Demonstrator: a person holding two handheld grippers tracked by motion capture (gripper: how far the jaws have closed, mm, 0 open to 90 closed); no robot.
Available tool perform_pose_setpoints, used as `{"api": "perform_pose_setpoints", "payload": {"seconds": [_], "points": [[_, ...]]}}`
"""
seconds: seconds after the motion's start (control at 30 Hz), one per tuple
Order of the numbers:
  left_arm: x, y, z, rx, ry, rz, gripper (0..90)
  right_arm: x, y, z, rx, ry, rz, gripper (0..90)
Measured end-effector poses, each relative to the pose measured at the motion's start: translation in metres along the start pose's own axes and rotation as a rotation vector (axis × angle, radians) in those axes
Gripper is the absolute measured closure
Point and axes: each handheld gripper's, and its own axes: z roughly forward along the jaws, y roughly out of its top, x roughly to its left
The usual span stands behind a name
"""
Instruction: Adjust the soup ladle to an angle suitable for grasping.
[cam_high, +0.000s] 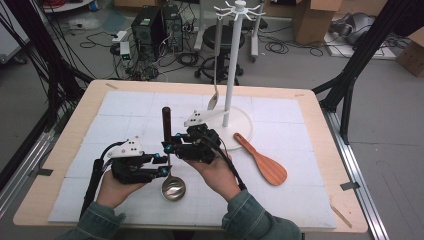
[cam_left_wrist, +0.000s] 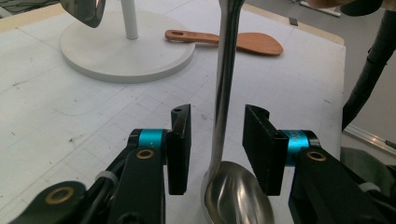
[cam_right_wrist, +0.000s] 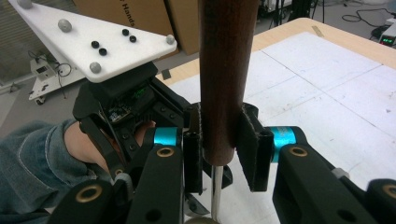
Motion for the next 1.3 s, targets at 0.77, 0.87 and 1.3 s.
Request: {"api": "perform_pose_setpoints", "payload": {"seconds": [0.77, 0.87, 1.3], "points": [[-0.003, 0.001, -0.002, 0.002, -0.069, 0.066, 84.0, -0.006, -0.003, -0.006, -0.008, 0.132, -0.066, 69.8], [-0.003, 0.001, -0.002, 0.001, -0.083, 0.073, 84.0, -0.010, -0.003, -0.006, -0.011, 0.169, -0.083, 67.8], [-0.001, 0.001, -0.002, -0.035, -0.047, 0.044, 76.3, -0.004, -0.008, -0.007, -0.059, 0.071, -0.077, 73.6]]}}
